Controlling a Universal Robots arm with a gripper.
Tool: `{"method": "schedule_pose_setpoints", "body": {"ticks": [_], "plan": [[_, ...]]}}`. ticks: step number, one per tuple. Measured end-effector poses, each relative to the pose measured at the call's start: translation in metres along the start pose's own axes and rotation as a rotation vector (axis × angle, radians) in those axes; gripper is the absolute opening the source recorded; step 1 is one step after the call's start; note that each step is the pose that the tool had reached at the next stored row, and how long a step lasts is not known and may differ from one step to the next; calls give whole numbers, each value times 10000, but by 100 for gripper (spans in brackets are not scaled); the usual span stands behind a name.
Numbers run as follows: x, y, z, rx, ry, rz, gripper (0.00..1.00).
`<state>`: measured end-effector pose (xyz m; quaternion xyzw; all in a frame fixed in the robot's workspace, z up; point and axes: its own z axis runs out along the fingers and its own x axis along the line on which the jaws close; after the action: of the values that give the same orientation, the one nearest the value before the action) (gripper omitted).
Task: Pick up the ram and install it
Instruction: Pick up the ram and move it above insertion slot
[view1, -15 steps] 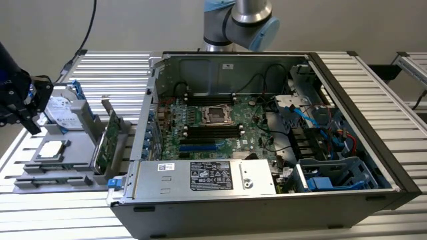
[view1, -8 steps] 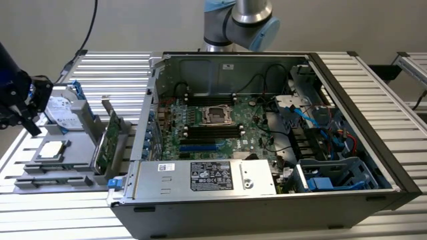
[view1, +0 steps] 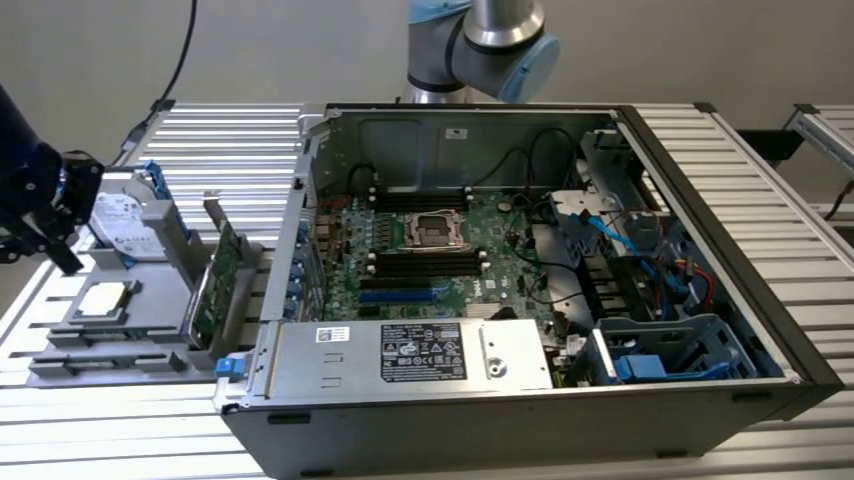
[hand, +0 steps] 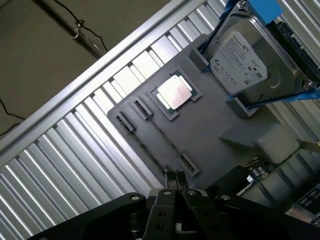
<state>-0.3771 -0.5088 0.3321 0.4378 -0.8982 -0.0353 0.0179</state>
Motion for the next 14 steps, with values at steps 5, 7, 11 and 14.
{"method": "schedule_pose_setpoints", "body": {"ticks": [5,7,11,14], "plan": [[0,-1,15,1,70,-896,11],[0,-2,21,2,99,-1267,11],[0,-3,33,3,156,-1989,11],[0,-4,43,4,200,-2538,11]]}}
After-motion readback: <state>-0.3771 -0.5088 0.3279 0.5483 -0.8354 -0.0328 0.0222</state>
